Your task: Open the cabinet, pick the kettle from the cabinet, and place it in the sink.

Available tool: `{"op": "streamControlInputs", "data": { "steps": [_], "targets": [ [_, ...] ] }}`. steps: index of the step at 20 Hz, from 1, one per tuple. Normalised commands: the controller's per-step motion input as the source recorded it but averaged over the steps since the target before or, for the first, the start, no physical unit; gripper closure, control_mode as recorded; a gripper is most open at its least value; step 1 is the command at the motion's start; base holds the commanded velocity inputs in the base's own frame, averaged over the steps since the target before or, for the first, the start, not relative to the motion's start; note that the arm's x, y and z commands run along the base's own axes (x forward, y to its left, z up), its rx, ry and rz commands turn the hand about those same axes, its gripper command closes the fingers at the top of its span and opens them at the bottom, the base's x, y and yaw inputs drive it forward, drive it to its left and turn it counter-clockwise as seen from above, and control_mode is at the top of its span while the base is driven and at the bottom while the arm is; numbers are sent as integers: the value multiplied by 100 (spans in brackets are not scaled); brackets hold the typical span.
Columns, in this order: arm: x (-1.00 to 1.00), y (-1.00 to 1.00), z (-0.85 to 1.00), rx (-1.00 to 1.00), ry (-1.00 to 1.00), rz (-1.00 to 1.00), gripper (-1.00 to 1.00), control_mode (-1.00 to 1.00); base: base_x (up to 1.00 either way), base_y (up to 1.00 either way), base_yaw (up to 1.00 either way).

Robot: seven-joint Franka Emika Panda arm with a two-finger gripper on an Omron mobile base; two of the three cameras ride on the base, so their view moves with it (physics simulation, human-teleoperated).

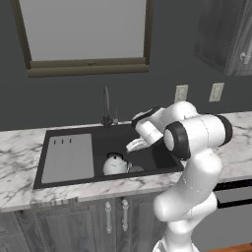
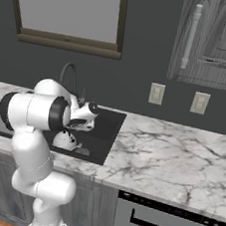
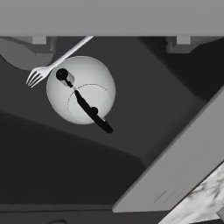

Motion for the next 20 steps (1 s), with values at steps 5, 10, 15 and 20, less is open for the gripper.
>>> {"op": "streamControlInputs", "data": {
  "steps": [5, 10, 15, 20],
  "targets": [
    [-30, -4, 39, -13, 0, -5, -100, -100, 0, 0, 0],
    [-33, -8, 40, -14, 0, -3, -100, -100, 0, 0, 0],
    [-36, -13, 44, -8, -4, -4, -100, -100, 0, 0, 0],
    [-40, -16, 42, -3, -11, -7, -100, -100, 0, 0, 0]
  ]
}}
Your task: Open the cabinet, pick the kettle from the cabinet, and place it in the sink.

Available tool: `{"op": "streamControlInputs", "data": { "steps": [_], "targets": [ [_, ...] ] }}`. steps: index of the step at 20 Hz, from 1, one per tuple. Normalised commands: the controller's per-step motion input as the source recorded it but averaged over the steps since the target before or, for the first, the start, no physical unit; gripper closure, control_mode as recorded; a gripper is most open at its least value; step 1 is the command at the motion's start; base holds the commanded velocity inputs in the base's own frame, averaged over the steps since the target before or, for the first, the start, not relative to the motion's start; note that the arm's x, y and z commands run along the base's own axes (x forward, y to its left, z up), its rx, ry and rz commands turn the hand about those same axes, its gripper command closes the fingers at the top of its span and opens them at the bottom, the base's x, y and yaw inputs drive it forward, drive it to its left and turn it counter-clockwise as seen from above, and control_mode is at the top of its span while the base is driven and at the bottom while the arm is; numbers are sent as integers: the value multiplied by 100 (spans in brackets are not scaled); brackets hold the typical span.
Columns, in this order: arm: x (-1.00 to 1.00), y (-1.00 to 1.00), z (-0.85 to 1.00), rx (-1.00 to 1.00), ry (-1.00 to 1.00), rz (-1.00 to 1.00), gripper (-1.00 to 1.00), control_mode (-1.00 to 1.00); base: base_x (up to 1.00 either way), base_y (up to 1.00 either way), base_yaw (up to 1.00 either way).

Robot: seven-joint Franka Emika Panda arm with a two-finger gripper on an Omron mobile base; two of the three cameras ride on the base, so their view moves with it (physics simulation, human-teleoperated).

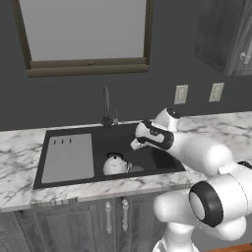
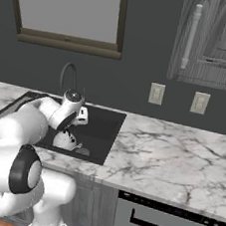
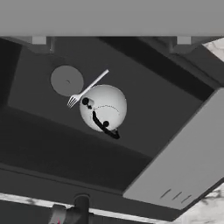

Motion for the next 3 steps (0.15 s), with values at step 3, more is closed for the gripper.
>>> {"op": "streamControlInputs", "data": {
  "steps": [3],
  "targets": [
    [-44, -13, 39, 0, -12, -16, -100, -100, 0, 0, 0]
  ]
}}
